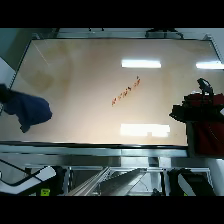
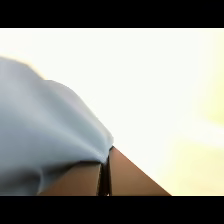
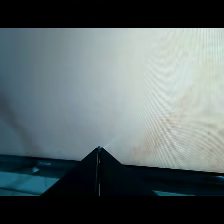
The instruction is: Fold the shirts.
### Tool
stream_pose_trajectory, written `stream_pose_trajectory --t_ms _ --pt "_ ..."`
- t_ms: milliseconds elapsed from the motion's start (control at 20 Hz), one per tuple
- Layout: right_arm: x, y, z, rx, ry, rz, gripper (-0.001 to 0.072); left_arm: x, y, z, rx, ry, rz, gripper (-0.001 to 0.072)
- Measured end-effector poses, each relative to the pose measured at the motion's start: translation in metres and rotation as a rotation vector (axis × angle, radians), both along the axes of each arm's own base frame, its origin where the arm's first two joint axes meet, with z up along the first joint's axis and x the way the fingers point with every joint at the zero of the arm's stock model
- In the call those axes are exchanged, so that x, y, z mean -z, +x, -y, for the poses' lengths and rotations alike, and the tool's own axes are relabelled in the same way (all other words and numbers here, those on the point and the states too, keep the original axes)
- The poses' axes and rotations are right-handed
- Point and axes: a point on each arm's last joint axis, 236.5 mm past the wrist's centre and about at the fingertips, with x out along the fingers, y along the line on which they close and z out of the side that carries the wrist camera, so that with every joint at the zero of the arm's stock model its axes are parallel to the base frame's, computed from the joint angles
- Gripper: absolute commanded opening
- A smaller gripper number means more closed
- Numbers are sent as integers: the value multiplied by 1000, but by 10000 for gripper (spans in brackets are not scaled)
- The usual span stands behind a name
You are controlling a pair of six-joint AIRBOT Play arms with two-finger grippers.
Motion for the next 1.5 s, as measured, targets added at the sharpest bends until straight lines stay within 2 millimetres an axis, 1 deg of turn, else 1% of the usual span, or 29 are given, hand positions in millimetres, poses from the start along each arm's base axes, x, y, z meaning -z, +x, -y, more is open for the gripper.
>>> stream_pose_trajectory --t_ms 50,150,250,300,350,450,550,600,650,750,800,850,950,1050,1100,1150,1200,1300,1400,1500 --pt "1 0 0 0 0 -2 19 -23 7 43 98 -5 64 16" --pt "2 1 0 0 0 -5 19 -57 10 126 283 -15 162 16" --pt "3 1 0 1 1 -9 19 -78 3 202 441 -43 234 16" --pt "4 1 0 1 1 -12 19 -84 -2 233 508 -52 262 16" --pt "5 2 0 1 1 -15 19 -86 -6 262 561 -64 277 16" --pt "7 2 0 0 2 -23 19 -79 -15 313 662 -88 273 16" --pt "9 2 0 0 2 -33 20 -67 -17 349 716 -104 262 16" --pt "10 2 0 -4 1 -36 20 -59 -16 360 733 -107 250 16" --pt "12 3 0 -11 -1 -39 20 -49 -14 368 741 -111 229 17" --pt "16 3 0 -19 -3 -49 20 -26 -10 377 756 -117 169 25" --pt "18 4 0 -21 -3 -56 22 -11 -11 379 772 -120 125 367" --pt "20 4 0 -25 -4 -64 25 2 -11 382 785 -123 84 689" --pt "27 5 0 -28 -3 -85 26 27 -15 383 801 -136 -7 688" --pt "32 7 -1 -49 -1 -94 35 43 -15 376 801 -145 -72 687" --pt "33 9 -2 -61 1 -87 208 48 -14 368 795 -146 -97 687" --pt "33 12 -3 -71 -1 -73 548 52 -12 359 781 -146 -122 687" --pt "34 17 -3 -81 -3 -57 664 56 -12 346 768 -138 -151 687" --pt "33 30 -5 -105 0 -3 663 68 -12 317 726 -111 -212 687" --pt "33 48 -12 -120 27 58 663 88 -23 288 672 -108 -301 687" --pt "36 67 -21 -120 75 101 662 116 -42 266 622 -117 -391 686"
